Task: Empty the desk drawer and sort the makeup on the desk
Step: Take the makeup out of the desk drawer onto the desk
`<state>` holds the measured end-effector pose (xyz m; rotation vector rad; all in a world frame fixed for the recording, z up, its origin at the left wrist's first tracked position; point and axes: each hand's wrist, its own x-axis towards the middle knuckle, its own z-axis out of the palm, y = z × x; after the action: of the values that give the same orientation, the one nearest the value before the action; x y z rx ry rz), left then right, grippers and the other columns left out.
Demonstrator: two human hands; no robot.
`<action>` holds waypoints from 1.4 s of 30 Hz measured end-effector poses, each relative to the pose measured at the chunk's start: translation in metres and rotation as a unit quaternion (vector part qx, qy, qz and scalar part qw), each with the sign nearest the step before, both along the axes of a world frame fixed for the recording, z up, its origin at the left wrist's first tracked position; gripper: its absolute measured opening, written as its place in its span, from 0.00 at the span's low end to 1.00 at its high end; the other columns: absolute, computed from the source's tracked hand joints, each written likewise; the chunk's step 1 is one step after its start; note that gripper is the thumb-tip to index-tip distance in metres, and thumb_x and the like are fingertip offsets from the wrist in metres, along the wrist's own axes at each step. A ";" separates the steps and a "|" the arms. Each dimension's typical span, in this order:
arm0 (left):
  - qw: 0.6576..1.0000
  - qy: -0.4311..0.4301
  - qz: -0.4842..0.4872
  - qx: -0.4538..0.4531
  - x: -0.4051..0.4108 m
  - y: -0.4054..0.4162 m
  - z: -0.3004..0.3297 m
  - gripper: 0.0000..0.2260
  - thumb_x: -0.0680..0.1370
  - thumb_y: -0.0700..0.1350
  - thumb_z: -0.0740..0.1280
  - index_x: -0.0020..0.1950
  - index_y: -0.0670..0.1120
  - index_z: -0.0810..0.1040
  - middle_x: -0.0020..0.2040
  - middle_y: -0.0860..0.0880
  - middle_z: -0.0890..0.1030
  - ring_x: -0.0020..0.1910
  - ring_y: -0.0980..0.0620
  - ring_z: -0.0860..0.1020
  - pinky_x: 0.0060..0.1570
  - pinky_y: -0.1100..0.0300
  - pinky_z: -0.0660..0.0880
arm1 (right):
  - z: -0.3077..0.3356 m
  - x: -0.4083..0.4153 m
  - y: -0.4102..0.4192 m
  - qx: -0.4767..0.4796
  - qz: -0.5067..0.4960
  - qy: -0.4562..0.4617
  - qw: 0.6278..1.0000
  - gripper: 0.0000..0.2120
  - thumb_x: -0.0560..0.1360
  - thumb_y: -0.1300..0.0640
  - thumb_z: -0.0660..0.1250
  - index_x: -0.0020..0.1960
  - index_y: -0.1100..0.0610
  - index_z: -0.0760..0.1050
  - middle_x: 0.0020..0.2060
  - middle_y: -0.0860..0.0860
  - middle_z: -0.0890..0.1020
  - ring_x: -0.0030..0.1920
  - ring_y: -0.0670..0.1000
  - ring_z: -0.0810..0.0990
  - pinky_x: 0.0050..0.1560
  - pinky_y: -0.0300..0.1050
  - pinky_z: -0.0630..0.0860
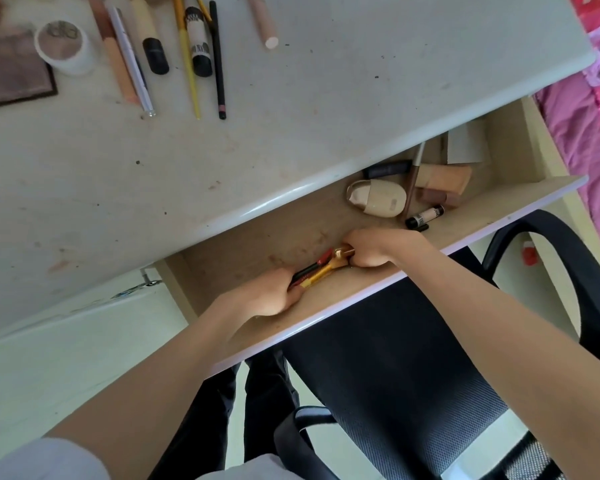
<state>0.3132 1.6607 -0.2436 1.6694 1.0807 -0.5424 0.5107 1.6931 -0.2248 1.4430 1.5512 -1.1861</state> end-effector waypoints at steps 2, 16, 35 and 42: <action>1.000 -0.011 0.012 0.005 -0.005 -0.003 0.006 0.13 0.82 0.49 0.54 0.60 0.44 0.70 0.48 0.47 0.77 0.43 0.52 0.75 0.41 0.62 0.69 | 0.001 -0.003 -0.001 0.003 0.003 0.003 1.000 0.09 0.78 0.61 0.57 0.56 0.58 0.72 0.52 0.55 0.77 0.50 0.54 0.76 0.47 0.44 0.70; 0.964 -0.178 0.177 -0.090 -0.069 -0.009 0.074 0.09 0.81 0.46 0.55 0.48 0.45 0.72 0.34 0.54 0.73 0.32 0.57 0.71 0.38 0.63 0.71 | 0.072 -0.032 -0.021 0.177 0.016 0.085 0.980 0.04 0.80 0.58 0.55 0.53 0.53 0.67 0.39 0.47 0.76 0.41 0.51 0.76 0.36 0.42 0.67; 0.808 -0.115 0.547 0.186 -0.141 0.096 0.121 0.12 0.79 0.39 0.57 0.60 0.42 0.73 0.46 0.46 0.79 0.41 0.51 0.78 0.43 0.58 0.76 | 0.121 -0.237 0.128 0.128 -0.559 0.357 0.737 0.06 0.77 0.64 0.60 0.41 0.61 0.71 0.33 0.56 0.74 0.39 0.55 0.73 0.47 0.52 0.73; 0.791 -0.165 0.546 0.222 -0.151 0.095 0.127 0.11 0.79 0.37 0.53 0.48 0.49 0.71 0.46 0.54 0.73 0.47 0.53 0.72 0.46 0.63 0.70 | 0.130 -0.244 0.139 0.192 -0.560 0.349 0.726 0.04 0.76 0.64 0.59 0.46 0.59 0.72 0.36 0.53 0.72 0.39 0.51 0.72 0.43 0.45 0.71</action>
<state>0.1617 1.7560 -0.1162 1.1252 1.7306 0.7846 0.2666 1.8325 -0.0950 2.5886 1.3301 -2.4278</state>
